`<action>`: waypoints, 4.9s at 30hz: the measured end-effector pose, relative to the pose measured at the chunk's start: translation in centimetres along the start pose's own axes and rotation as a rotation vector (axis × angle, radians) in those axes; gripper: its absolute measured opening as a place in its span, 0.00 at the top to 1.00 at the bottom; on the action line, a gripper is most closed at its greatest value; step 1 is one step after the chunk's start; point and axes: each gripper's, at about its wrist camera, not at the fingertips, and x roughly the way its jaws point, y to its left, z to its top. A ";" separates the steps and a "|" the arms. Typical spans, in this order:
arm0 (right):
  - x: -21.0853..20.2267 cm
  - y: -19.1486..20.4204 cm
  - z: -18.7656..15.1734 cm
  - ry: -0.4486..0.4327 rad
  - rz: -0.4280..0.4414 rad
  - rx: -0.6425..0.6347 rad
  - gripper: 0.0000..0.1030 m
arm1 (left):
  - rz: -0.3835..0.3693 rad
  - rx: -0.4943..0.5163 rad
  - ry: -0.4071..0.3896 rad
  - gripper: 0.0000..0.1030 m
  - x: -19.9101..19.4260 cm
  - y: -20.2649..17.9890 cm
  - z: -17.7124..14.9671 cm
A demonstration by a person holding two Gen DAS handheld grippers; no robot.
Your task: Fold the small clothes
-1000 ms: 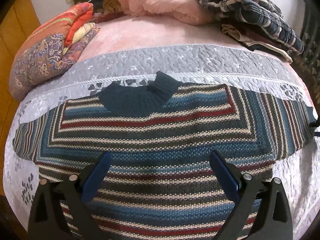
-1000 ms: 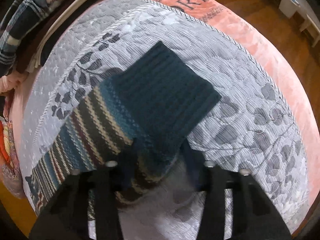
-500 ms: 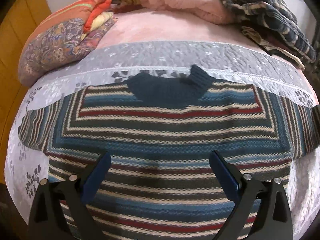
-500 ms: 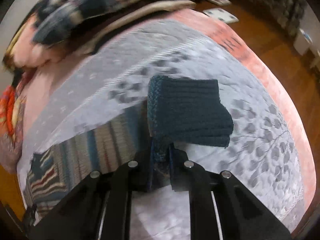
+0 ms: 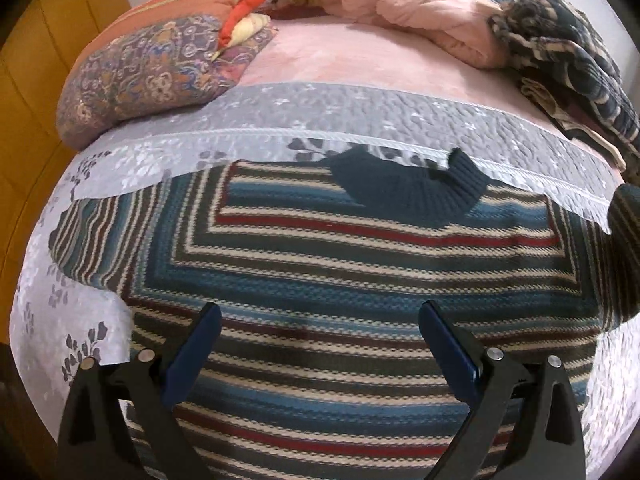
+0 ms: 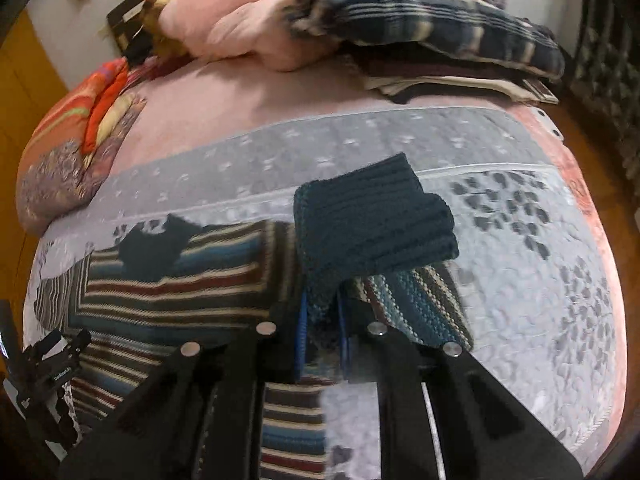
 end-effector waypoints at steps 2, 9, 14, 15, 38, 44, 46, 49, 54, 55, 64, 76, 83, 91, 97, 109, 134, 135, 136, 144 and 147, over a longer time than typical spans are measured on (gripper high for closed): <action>0.6 1.6 -0.3 0.003 -0.016 -0.026 0.89 | -0.001 -0.010 0.002 0.04 0.1 0.7 0.2; 4.2 8.2 -2.8 0.056 -0.076 -0.219 0.89 | -0.022 -0.025 0.005 0.04 0.4 2.0 0.5; 7.1 11.9 -5.7 0.091 -0.108 -0.410 0.87 | -0.051 -0.026 0.016 0.04 0.8 2.0 0.6; 7.9 12.3 -6.4 0.112 -0.088 -0.434 0.82 | -0.062 -0.027 0.024 0.04 1.0 1.9 0.7; 3.5 -0.7 -10.9 0.234 0.212 0.028 0.67 | -0.512 -0.029 0.369 0.17 6.6 -11.3 -0.5; 2.9 -1.8 -11.1 0.217 0.196 0.043 0.67 | -0.468 -0.021 0.377 0.49 7.5 -13.6 -0.9; 2.7 -2.1 -11.0 0.209 0.188 0.045 0.67 | -0.495 -0.051 0.356 0.70 6.9 -13.3 -0.7; 2.4 -2.7 -10.8 0.198 0.179 0.063 0.67 | -0.529 -0.065 0.310 0.80 5.6 -13.1 -0.5; 2.1 -3.7 -10.2 0.183 0.176 0.108 0.67 | -0.544 -0.065 0.177 0.83 2.1 -11.8 0.7; 2.1 -3.9 -10.0 0.178 0.175 0.116 0.67 | -0.542 -0.066 0.157 0.83 1.7 -11.3 1.1; 2.4 -4.7 -7.5 0.159 0.241 0.216 0.67 | -0.470 -0.117 0.058 0.83 0.1 -3.8 2.4; 6.9 0.8 -6.3 0.227 0.228 0.066 0.67 | -0.365 -0.154 0.114 0.83 4.3 2.3 1.7; 9.8 1.2 -7.6 0.279 0.179 0.049 0.69 | -0.301 -0.125 0.184 0.81 8.2 2.7 0.0; 9.4 4.2 -7.5 0.281 0.026 -0.068 0.68 | -0.260 -0.088 0.166 0.68 7.5 2.7 0.5; 6.9 6.9 -6.9 0.223 -0.007 -0.127 0.65 | -0.145 -0.020 -0.003 0.59 2.3 2.2 1.4; 8.3 9.5 -7.1 0.245 -0.006 -0.137 0.65 | -0.210 0.099 0.075 0.55 4.1 -2.6 -1.3; 11.9 10.2 -8.4 0.230 -0.047 -0.174 0.62 | -0.177 0.105 0.096 0.51 7.6 -2.6 -3.1; 12.0 10.2 -8.4 0.228 -0.046 -0.176 0.62 | -0.176 0.105 0.095 0.51 7.7 -2.6 -3.1; 12.2 10.2 -8.4 0.226 -0.047 -0.177 0.61 | -0.176 0.105 0.094 0.51 7.7 -2.6 -3.1; 10.8 10.2 -7.5 0.227 -0.036 -0.142 0.60 | -0.217 0.081 0.110 0.51 6.9 -1.8 -2.6; 9.4 11.4 -7.3 0.194 -0.077 -0.171 0.56 | -0.209 0.061 0.092 0.51 5.8 -0.2 -2.4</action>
